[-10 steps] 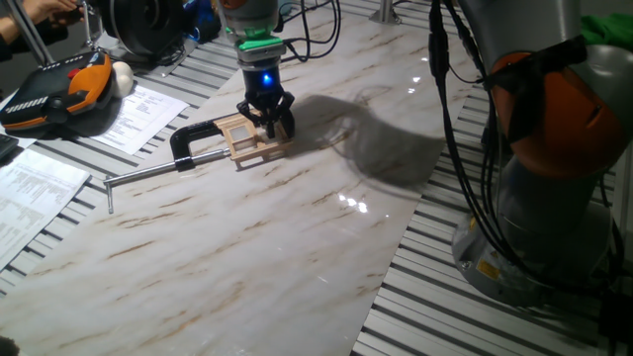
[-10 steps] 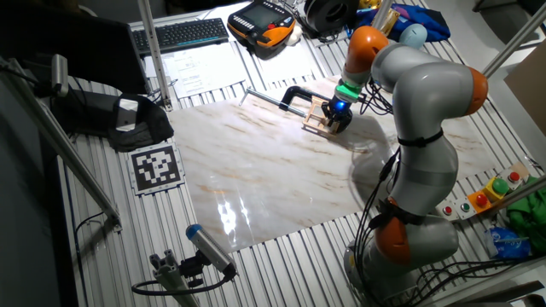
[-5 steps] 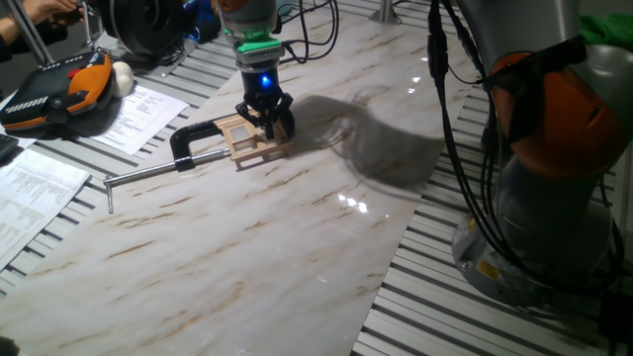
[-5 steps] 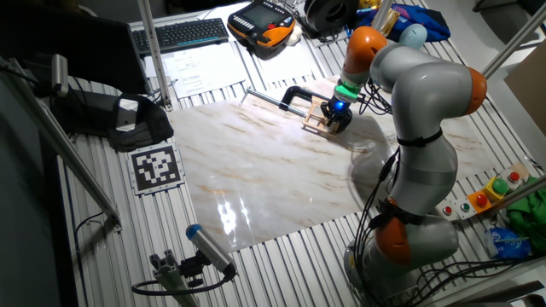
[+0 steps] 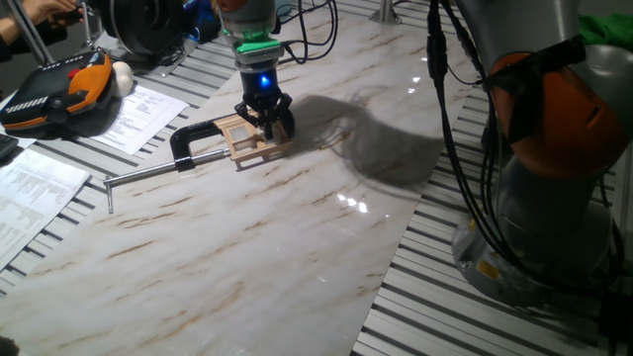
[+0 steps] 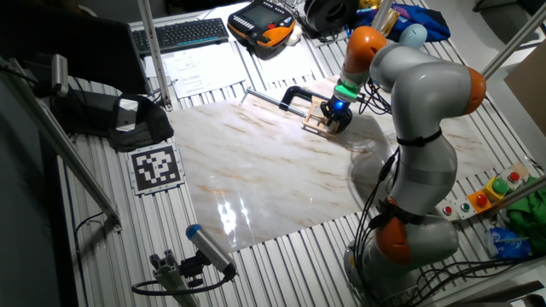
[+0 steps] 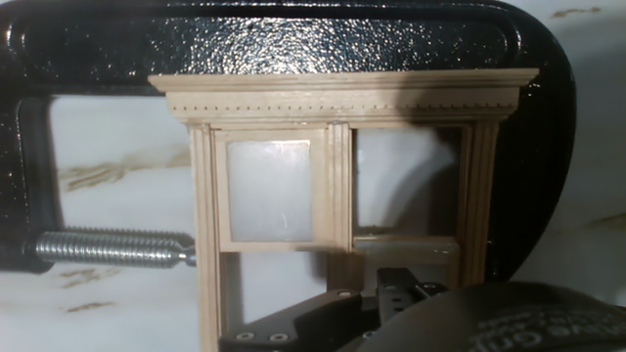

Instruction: Open a sliding window

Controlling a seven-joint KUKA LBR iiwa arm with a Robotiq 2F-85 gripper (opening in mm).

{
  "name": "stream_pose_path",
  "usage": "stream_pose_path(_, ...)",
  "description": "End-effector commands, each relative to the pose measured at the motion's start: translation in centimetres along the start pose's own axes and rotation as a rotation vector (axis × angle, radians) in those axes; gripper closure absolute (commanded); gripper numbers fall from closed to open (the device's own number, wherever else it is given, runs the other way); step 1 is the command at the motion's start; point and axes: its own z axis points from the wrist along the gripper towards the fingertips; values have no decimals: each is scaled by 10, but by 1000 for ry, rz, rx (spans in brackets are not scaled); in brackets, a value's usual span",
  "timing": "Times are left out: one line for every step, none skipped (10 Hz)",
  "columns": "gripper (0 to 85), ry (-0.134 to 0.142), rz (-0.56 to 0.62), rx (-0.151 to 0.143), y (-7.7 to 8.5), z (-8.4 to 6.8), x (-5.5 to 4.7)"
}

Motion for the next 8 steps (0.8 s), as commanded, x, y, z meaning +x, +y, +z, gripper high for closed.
stream_pose_path(850, 0, -2, 0, 0, 0, -1)
stream_pose_path(850, 0, -2, 0, 0, 0, -1)
stream_pose_path(850, -1, -3, 1, 1, 0, -1)
stream_pose_path(850, -1, -3, 1, 1, 0, -1)
stream_pose_path(850, -2, -4, 2, 1, 0, -2)
stream_pose_path(850, -1, -6, 3, 1, -1, -2)
stream_pose_path(850, -2, -7, 4, 1, -1, -2)
stream_pose_path(850, 0, -7, 2, 1, -1, -2)
